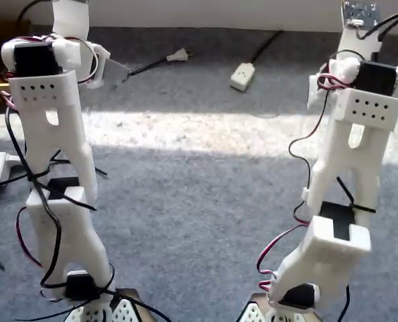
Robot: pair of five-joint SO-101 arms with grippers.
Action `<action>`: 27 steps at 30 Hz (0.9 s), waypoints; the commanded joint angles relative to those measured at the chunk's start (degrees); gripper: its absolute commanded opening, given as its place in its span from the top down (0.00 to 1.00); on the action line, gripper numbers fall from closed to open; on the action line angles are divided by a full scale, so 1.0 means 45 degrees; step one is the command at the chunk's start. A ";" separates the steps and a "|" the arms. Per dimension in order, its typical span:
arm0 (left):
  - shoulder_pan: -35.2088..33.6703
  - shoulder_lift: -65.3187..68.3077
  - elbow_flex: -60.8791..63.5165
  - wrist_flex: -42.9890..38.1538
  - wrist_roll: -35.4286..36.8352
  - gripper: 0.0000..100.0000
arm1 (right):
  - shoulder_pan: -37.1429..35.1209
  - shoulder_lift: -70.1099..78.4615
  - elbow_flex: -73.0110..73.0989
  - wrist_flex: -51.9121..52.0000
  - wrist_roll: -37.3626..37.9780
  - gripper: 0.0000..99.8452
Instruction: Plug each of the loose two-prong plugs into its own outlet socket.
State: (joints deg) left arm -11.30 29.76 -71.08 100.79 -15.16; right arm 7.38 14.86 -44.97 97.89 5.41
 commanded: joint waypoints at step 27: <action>-0.1553 -2.3590 3.2400 -0.7521 -0.2735 0.65 | 0.0947 -2.6774 3.2400 -0.7922 0.3028 0.75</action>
State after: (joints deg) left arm -16.92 -70.73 62.64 70.99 -26.42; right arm 11.43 -99.78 93.76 61.85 18.33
